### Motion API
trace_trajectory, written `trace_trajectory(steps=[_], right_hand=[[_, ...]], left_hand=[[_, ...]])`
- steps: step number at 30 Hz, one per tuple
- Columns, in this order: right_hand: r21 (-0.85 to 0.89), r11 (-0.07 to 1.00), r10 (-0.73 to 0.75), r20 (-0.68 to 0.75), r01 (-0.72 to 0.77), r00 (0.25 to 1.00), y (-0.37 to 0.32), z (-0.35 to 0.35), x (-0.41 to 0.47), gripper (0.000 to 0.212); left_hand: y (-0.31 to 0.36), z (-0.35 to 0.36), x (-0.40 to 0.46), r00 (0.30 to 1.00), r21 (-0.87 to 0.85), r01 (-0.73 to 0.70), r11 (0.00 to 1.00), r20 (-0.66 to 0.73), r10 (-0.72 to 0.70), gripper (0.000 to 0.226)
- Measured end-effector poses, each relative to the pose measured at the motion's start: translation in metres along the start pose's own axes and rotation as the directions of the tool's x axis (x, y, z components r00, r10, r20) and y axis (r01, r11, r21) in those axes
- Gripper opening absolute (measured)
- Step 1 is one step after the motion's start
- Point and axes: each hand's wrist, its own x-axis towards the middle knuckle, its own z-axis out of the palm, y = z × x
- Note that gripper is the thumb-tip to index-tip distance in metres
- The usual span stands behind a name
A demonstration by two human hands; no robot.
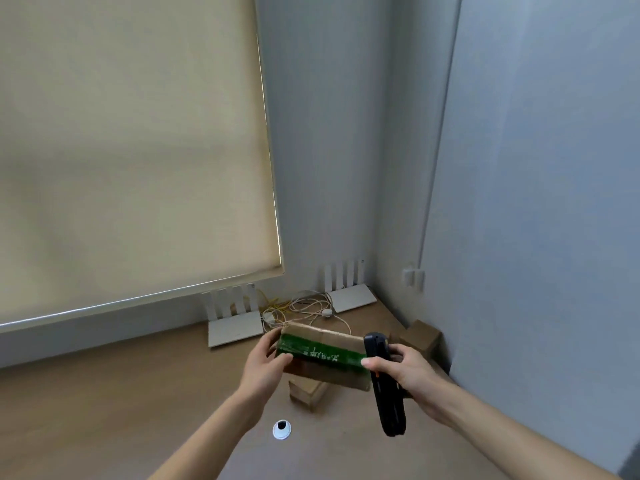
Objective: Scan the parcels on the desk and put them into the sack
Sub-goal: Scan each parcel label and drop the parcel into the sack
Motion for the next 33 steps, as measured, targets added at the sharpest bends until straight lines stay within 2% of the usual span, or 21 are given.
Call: trace_trajectory(steps=[2, 4, 8, 12, 16, 21, 26, 33], right_hand=[[-0.005, 1.0, -0.031, 0.0, 0.031, 1.0, -0.012, 0.003, -0.028, 0.11], [-0.006, 0.999, -0.054, 0.011, 0.054, 0.998, -0.021, 0.006, -0.055, 0.109], [-0.011, 0.998, -0.068, 0.04, 0.068, 0.997, -0.034, 0.01, -0.102, 0.082], [-0.019, 0.995, -0.093, 0.029, 0.093, 0.995, -0.037, 0.001, -0.136, 0.089], [0.003, 0.993, -0.12, 0.029, 0.12, 0.992, -0.034, -0.013, -0.17, 0.08], [-0.033, 0.991, -0.129, 0.05, 0.131, 0.99, -0.016, -0.029, -0.213, 0.09], [-0.062, 0.988, -0.136, 0.093, 0.143, 0.986, 0.006, -0.035, -0.258, 0.092], [-0.098, 0.983, -0.14, 0.123, 0.153, 0.982, 0.021, -0.027, -0.312, 0.091]], left_hand=[[0.012, -0.013, -0.025, 1.0, -0.042, -0.011, 0.999, -0.007, 0.011, 0.038], [0.022, -0.022, -0.05, 0.999, -0.083, -0.032, 0.996, -0.023, 0.03, 0.031], [0.038, -0.031, -0.09, 0.99, -0.103, -0.095, 0.99, -0.113, 0.083, 0.023], [0.055, -0.029, -0.125, 0.99, -0.137, -0.116, 0.984, -0.095, 0.103, 0.034], [0.069, -0.02, -0.165, 0.988, -0.175, -0.139, 0.975, -0.088, 0.125, 0.024], [0.074, 0.0, -0.212, 0.989, -0.231, -0.12, 0.965, -0.109, 0.097, 0.029], [0.068, 0.009, -0.254, 0.991, -0.173, -0.085, 0.981, -0.12, 0.065, 0.029], [0.05, 0.001, -0.325, 0.987, -0.15, -0.114, 0.982, -0.13, 0.095, 0.032]])
